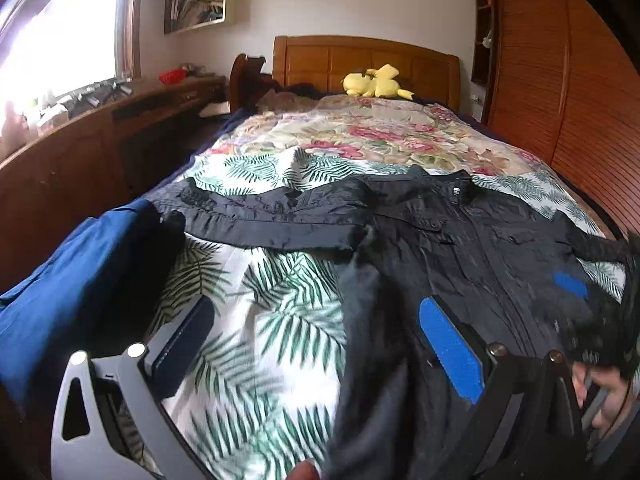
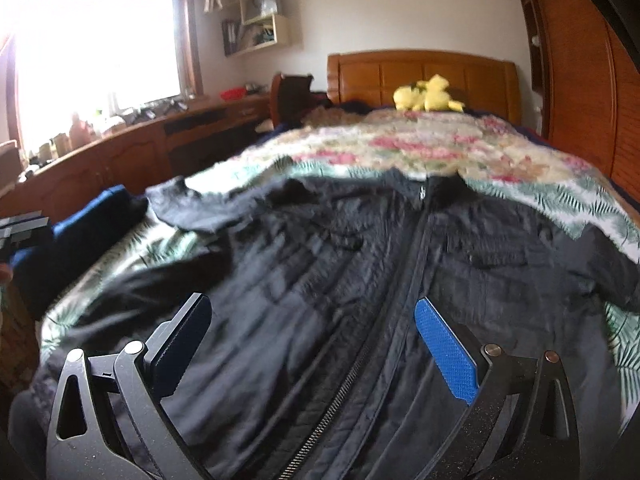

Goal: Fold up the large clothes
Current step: 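Reach the left tool to the jacket side and grasp its sleeve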

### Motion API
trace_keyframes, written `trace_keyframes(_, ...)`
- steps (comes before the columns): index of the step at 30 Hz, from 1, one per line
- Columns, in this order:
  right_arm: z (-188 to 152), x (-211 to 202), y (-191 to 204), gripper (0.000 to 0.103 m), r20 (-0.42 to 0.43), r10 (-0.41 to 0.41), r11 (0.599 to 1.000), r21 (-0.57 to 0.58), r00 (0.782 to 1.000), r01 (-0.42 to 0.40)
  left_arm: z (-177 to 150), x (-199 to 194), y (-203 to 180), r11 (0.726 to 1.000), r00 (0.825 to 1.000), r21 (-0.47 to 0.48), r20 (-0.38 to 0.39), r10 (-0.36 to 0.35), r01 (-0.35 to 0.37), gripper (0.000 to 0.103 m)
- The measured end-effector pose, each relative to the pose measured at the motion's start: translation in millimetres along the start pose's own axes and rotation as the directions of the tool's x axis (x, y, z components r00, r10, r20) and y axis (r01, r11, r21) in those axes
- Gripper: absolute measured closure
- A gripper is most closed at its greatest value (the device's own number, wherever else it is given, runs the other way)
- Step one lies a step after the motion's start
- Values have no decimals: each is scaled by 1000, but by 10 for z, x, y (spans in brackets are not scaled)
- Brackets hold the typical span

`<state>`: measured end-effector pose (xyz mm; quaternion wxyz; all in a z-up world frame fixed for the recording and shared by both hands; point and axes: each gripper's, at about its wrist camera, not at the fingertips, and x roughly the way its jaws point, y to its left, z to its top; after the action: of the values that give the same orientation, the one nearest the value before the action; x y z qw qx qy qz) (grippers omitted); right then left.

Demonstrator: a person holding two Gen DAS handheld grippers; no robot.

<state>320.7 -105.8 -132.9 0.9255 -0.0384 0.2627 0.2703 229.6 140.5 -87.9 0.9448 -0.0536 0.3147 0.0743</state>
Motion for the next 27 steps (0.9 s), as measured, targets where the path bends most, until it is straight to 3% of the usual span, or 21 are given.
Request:
trace_keyframes(11,-161,127,-30,0,-38,-9,1000,-1,999,9,241,1247,439,997,989,-82,-147,0,-13,0)
trace_keyframes(17,-176,171,-57,0,-52,-3,1000,12,999,4,388,1746,663,992,984,-120,-179,3,-25,0)
trace_keyframes(21,-174,205,-88,0,-61,2,1000,24,998,-1,456,1993,811,983,980,-183,-200,-21,-16,9)
trace_keyframes(27,-181,218,-112,0,-64,15,999,36,998,-13,364,2221,1057,943,973,-332,-215,-82,6,25)
